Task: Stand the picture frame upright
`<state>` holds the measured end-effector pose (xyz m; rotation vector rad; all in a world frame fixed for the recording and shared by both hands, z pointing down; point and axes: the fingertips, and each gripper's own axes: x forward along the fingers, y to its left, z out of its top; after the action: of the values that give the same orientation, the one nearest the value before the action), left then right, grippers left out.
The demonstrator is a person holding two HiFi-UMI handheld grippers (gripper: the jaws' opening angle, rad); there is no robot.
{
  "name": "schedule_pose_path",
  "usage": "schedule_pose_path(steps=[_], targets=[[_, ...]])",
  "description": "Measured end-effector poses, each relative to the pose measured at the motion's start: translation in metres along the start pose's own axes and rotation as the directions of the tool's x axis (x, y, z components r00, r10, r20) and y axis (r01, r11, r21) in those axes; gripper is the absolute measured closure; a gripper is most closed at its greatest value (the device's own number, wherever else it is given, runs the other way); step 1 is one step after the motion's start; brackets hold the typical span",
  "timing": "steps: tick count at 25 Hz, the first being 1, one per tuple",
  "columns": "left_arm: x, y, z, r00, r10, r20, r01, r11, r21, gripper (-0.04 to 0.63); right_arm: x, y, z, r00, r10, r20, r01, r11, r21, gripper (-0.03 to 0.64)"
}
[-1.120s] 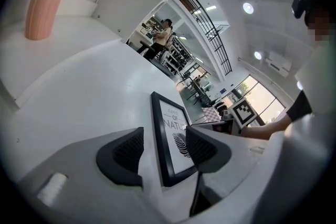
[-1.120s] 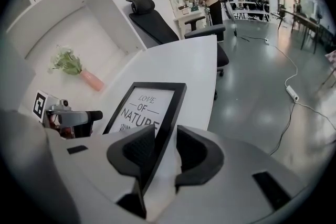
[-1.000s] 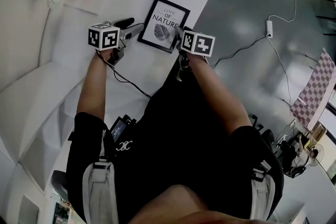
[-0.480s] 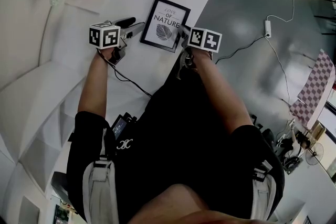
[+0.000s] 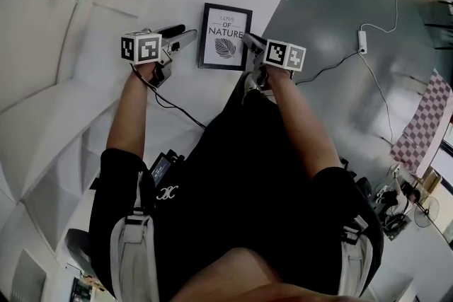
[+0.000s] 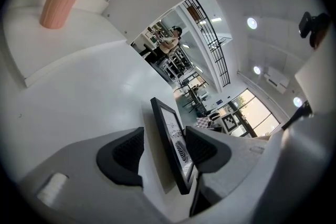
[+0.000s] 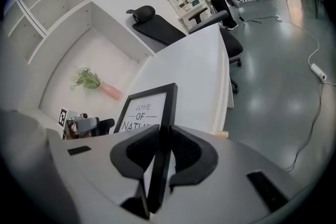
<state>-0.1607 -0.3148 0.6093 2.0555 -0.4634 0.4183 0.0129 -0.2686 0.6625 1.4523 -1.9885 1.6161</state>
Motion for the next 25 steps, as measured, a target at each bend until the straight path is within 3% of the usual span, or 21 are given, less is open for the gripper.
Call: schedule_pose_path(steps=[8, 12, 17, 25], targets=[[-0.002, -0.009, -0.007, 0.999, -0.036, 0.024, 0.038, 0.994, -0.105, 0.341, 0.000, 0.000, -0.002, 0.998, 0.057, 0.025, -0.058, 0.998, 0.011, 0.545], [0.006, -0.005, -0.011, 1.000, -0.018, 0.014, 0.020, 0.989, -0.144, 0.341, 0.000, 0.000, -0.001, 0.997, 0.067, 0.029, -0.068, 0.998, 0.016, 0.545], [0.023, -0.002, -0.020, 0.999, -0.048, -0.003, 0.046, 0.972, -0.231, 0.343, 0.000, 0.000, -0.001, 0.997, 0.075, 0.035, -0.075, 0.997, 0.014, 0.546], [0.046, -0.006, -0.029, 0.997, -0.064, -0.050, 0.049, 0.967, -0.250, 0.454, 0.001, -0.001, 0.000, 0.996, 0.083, 0.030, -0.083, 0.997, 0.004, 0.546]])
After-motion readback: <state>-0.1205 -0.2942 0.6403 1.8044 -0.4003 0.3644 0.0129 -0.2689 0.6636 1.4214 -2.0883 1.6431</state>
